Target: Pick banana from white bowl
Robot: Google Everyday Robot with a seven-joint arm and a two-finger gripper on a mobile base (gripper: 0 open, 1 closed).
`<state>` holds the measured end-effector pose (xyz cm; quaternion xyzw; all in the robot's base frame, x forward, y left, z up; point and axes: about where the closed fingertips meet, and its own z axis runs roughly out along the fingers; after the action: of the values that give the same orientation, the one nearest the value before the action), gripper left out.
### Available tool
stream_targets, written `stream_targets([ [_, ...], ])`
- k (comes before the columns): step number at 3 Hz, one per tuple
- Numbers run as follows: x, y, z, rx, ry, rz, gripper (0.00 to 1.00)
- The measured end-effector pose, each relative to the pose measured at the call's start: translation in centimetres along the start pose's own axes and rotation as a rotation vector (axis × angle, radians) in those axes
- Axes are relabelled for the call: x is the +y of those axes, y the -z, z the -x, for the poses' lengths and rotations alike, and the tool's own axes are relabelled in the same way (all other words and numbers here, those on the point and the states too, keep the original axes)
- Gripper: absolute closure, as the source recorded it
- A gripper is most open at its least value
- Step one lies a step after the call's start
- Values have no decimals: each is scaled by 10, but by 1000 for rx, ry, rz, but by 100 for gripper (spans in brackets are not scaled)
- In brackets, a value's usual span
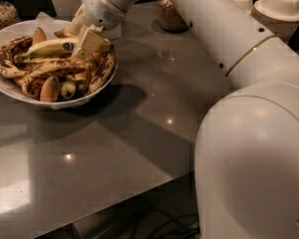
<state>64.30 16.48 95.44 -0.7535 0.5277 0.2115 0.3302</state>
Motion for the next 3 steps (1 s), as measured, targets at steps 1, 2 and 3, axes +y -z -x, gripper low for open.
stream_targets([
  [1,2,-4,-2,2,-8,12,44],
  [2,4,-6,-3,3,-12,20,62],
  [3,4,-6,-3,3,-11,20,86],
])
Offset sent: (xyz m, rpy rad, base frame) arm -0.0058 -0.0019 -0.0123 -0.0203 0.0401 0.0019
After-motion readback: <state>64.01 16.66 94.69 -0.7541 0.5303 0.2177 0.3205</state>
